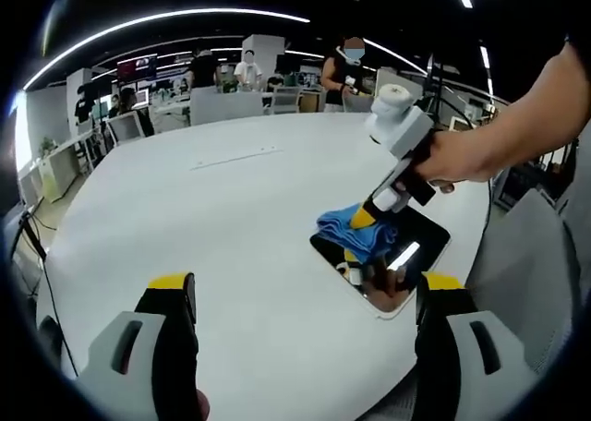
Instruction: Wipe the mirror surface with the cleaning cloth until all visible marks leave the cleaned area.
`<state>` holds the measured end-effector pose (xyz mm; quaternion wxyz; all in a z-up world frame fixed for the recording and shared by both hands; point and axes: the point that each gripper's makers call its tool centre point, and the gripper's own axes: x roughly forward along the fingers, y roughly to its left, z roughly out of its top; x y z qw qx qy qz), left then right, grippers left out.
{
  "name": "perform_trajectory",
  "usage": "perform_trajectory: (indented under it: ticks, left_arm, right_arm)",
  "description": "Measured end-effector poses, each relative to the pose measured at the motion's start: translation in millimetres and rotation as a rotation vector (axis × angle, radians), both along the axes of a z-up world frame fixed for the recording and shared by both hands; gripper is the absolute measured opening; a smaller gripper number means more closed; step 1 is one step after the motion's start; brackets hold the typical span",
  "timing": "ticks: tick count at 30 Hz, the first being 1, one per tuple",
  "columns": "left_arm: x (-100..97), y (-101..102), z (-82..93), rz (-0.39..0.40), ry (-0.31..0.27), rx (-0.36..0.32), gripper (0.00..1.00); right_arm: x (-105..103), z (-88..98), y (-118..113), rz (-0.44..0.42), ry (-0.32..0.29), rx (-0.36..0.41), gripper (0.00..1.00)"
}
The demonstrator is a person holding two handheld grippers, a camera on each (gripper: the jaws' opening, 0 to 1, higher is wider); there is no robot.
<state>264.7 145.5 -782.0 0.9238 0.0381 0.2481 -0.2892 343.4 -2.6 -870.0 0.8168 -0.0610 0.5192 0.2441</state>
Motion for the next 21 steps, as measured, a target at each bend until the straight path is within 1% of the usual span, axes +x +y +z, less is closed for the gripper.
perform_trajectory:
  ticks: [3, 6, 12, 15, 21]
  left_arm:
    - [-3.0, 0.8, -2.6, -0.005, -0.001, 0.011, 0.98]
    - [-1.7, 2.2, -1.6, 0.010, 0.000, -0.003, 0.99]
    - [3.5, 0.4, 2.8, 0.002, -0.014, 0.001, 0.99]
    - [6.4, 0.1, 4.7, 0.019, -0.016, -0.008, 0.99]
    - [4.6, -3.9, 4.9, 0.010, -0.016, -0.015, 0.99]
  right_arm:
    - [0.0, 0.1, -0.3, 0.001, 0.001, 0.010, 0.00]
    - [0.8, 0.5, 0.7, 0.002, 0.005, 0.009, 0.00]
    - [0.4, 0.6, 1.0, -0.025, -0.011, 0.012, 0.00]
    - [-1.4, 1.1, 1.6, -0.047, 0.002, 0.023, 0.00]
    - [-7.2, 0.5, 0.4, -0.055, 0.014, 0.034, 0.00]
